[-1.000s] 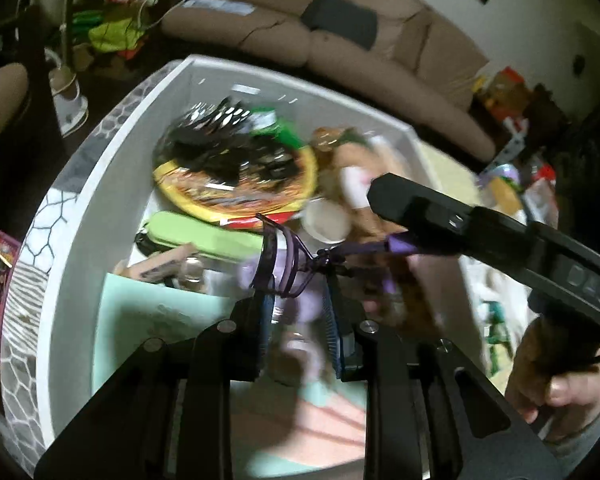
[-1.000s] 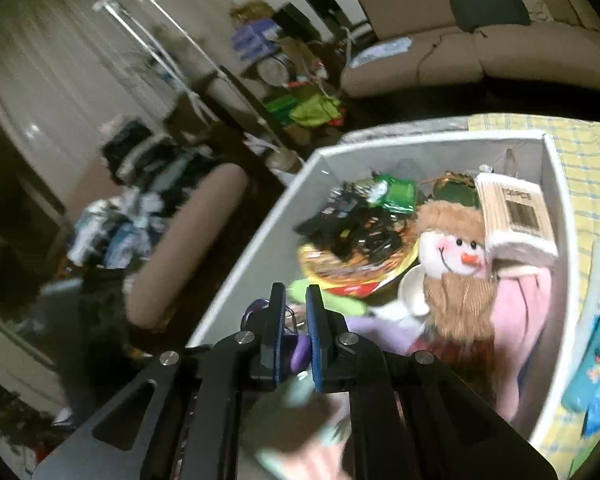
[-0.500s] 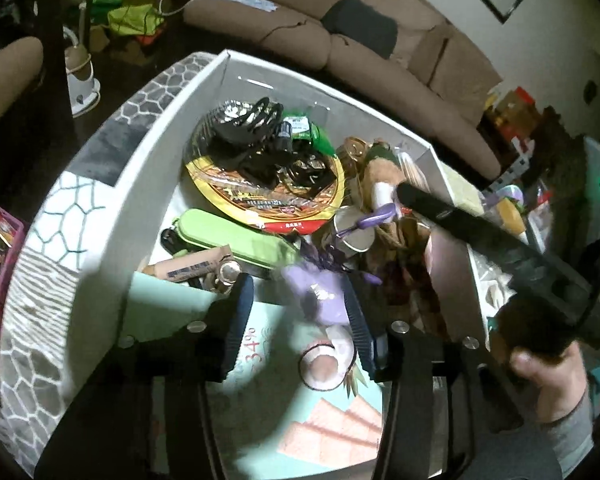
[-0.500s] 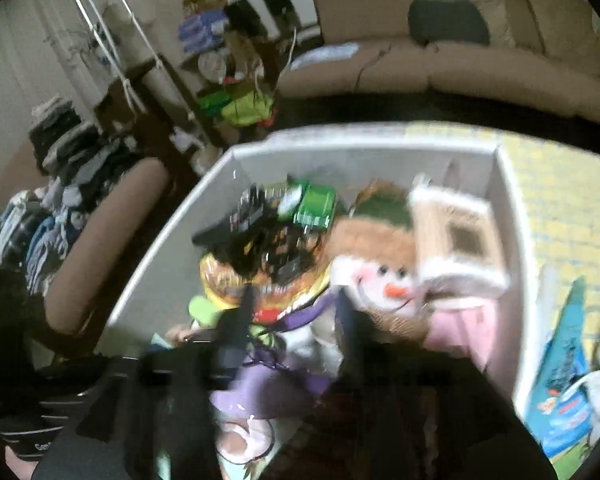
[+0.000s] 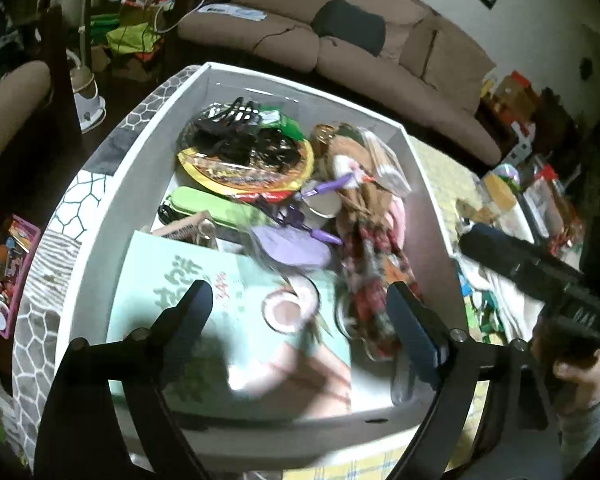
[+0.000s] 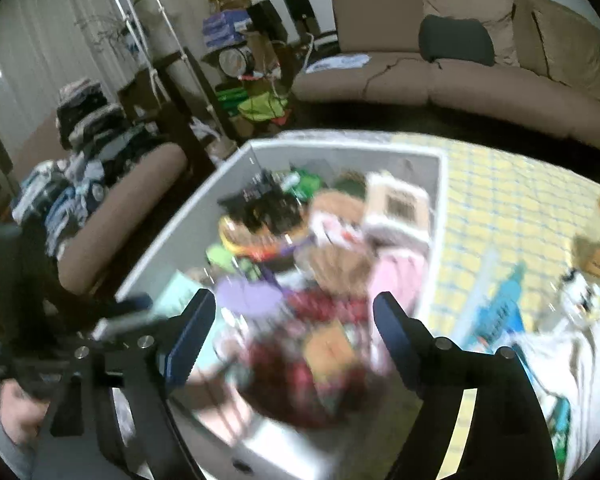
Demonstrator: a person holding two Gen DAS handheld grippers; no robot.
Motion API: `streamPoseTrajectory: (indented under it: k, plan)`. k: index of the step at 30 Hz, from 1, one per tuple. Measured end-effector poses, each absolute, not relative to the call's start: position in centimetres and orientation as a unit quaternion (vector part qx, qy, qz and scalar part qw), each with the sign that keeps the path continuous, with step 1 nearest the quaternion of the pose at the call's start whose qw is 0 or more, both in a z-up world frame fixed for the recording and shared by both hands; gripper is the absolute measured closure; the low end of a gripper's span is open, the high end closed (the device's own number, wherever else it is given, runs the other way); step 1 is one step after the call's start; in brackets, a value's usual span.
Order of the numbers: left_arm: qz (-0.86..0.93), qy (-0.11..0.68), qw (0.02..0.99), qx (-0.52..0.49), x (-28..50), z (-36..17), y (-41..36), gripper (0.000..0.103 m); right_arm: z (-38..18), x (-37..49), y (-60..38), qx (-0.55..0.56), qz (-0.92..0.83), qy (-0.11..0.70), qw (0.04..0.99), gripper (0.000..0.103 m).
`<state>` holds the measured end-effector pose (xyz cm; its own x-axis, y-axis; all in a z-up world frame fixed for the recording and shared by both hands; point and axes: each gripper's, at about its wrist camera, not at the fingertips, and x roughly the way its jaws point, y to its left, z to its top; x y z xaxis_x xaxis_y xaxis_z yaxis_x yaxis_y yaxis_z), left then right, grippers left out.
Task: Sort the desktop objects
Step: 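Withdraw both grippers and reach the right gripper to the small green sachet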
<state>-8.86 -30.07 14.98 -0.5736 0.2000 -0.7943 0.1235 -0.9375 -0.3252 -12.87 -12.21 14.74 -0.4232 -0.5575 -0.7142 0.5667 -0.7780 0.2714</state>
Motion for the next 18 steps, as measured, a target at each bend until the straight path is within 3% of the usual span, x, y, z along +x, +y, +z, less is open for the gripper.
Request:
streamPoseTrajectory:
  k: [9, 12, 15, 18]
  plan:
    - [0.883, -0.107, 0.000, -0.457, -6.1, 17.7, -25.8, 0.013, 14.4, -9.1, -7.6, 0.425, -0.847, 0.000, 0.319, 0.000]
    - [0.886, -0.101, -0.002, -0.454, -5.2, 18.8, -24.8, 0.012, 14.9, -7.8, -6.5, 0.421, -0.850, -0.003, 0.317, 0.000]
    - [0.888, -0.096, -0.001, -0.449, -4.3, 19.8, -23.8, 0.002, 15.4, -6.8, -5.2, 0.416, -0.852, -0.009, 0.317, 0.000]
    - [0.890, -0.091, 0.002, -0.447, -3.2, 20.6, -22.5, 0.002, 15.9, -5.7, -4.0, 0.415, -0.853, -0.013, 0.316, 0.000]
